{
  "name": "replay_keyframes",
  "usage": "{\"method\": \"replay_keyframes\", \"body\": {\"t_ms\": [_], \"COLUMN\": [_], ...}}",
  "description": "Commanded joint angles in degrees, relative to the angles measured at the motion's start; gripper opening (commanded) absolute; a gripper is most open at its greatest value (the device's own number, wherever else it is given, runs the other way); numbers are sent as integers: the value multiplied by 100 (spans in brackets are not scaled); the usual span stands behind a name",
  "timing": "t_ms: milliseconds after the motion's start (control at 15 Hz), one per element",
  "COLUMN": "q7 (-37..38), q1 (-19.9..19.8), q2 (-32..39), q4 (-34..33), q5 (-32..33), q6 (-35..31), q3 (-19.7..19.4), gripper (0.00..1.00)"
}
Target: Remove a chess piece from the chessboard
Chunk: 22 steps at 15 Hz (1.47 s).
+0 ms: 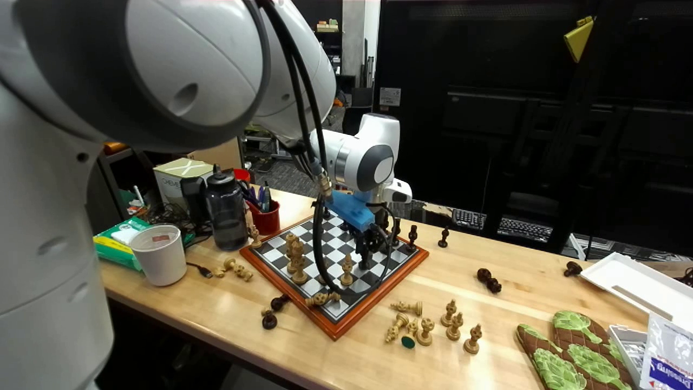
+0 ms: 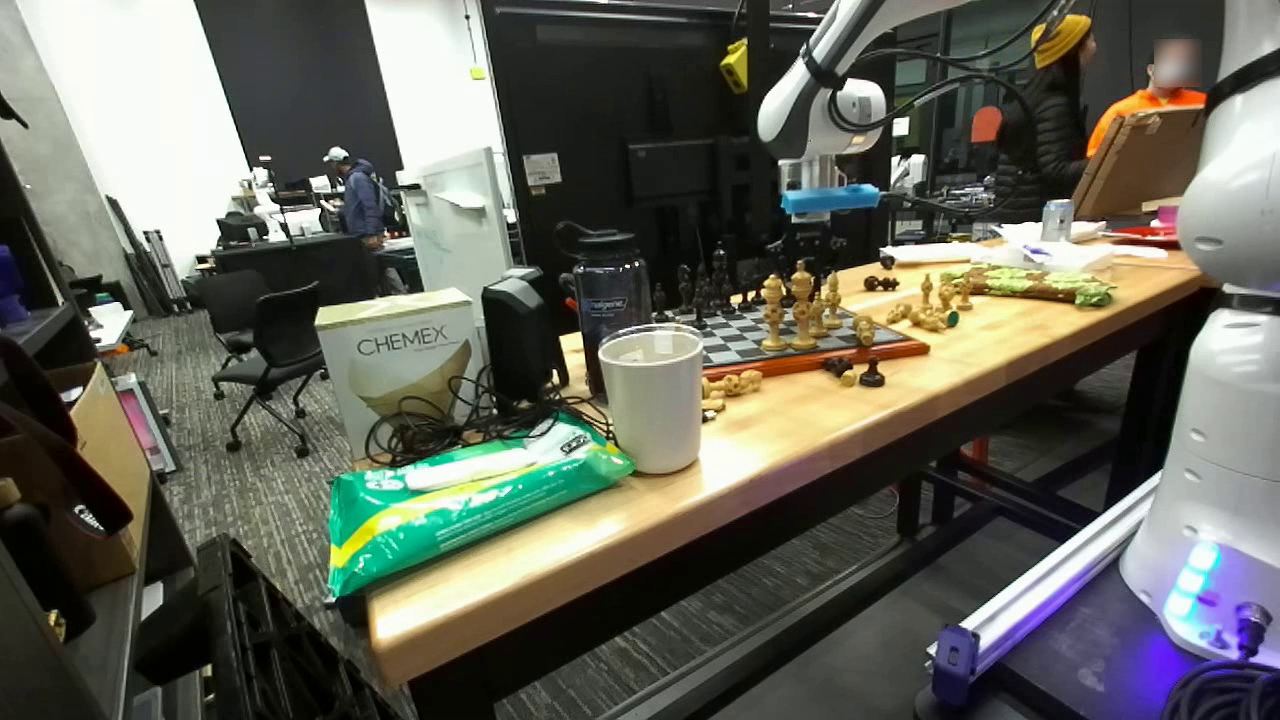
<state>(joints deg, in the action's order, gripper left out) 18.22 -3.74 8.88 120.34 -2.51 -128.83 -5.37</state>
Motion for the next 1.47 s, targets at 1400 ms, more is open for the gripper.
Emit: {"method": "replay_keyframes", "body": {"t_ms": [1400], "q7": [-1029], "q1": [-47], "q2": [617], "q4": [-1293], "q5": [-393], "q6": [649], "q3": [117], "gripper": [6]}}
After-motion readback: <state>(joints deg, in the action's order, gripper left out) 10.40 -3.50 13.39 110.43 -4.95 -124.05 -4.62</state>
